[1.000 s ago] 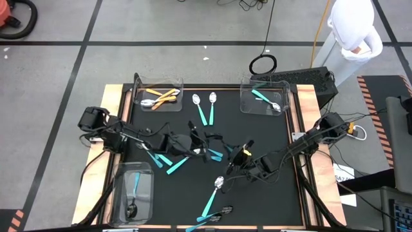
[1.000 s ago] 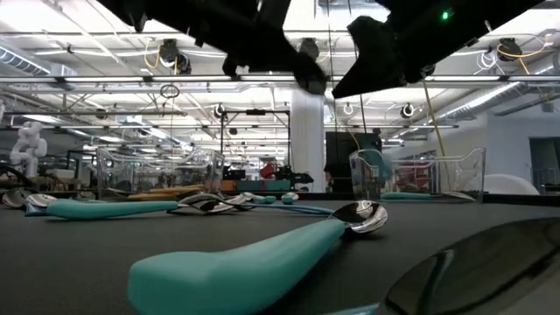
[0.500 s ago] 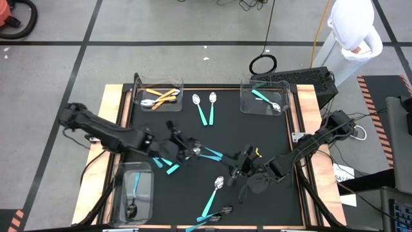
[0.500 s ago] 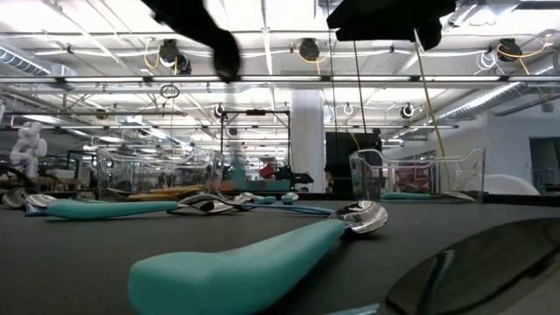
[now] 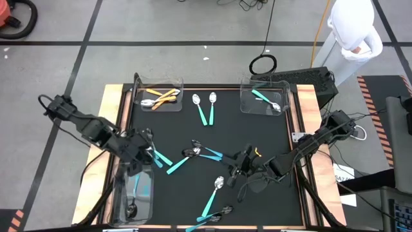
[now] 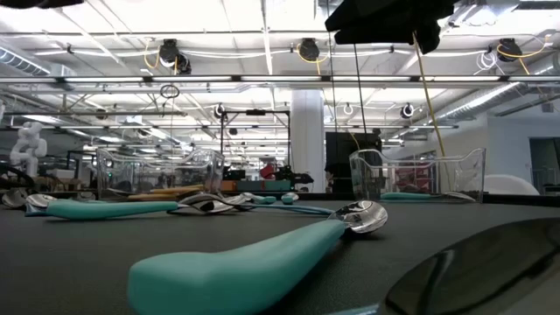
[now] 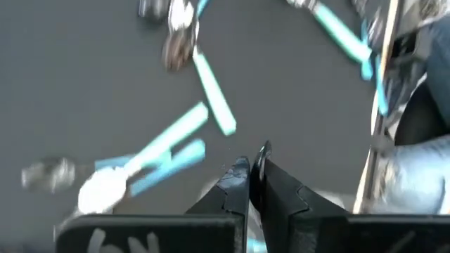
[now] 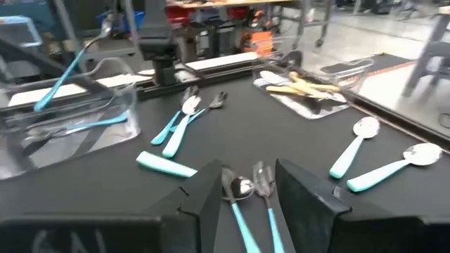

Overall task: Sort silverware by color (type)
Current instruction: Put the blue spoon into the bottom bin

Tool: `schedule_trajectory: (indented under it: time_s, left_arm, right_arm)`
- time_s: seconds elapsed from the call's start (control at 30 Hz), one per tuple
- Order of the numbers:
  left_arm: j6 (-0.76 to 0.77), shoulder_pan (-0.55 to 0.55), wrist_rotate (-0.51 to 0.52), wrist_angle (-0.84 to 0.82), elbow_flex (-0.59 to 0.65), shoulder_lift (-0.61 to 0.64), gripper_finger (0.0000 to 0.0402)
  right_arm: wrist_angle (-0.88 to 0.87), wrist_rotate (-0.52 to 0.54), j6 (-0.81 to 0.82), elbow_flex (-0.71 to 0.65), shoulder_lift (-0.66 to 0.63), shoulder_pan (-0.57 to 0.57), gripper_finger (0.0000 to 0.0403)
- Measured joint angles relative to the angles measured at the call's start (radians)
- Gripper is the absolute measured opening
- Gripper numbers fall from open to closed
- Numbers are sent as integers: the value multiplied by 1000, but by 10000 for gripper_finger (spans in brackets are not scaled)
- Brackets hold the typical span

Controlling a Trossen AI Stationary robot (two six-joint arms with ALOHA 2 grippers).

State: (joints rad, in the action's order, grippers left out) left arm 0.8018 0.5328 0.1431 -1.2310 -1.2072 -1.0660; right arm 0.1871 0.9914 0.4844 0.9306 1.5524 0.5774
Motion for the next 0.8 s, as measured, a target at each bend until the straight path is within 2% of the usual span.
schedule_trajectory:
  time_s: [0.1,0.23,0.33,0.5,0.7,0.8]
  left_arm:
    - [77,51,-18,-54,12,5,22]
    - [135,105,-63,-50,69,-5,23]
    - [137,145,-90,7,130,-24,24]
    - [167,179,-195,97,215,-55,24]
    - [188,191,-203,122,247,-64,24]
    - [188,190,-193,136,248,-64,25]
  right_arm:
    - [-2,-56,1,0,0,0,132]
    - [-1,-79,-8,0,0,-1,132]
    - [-2,-79,24,0,0,-2,132]
    - [-16,-81,115,0,0,-1,132]
    - [-50,-85,103,0,0,-4,132]
    - [-54,-122,98,-1,0,-9,133]
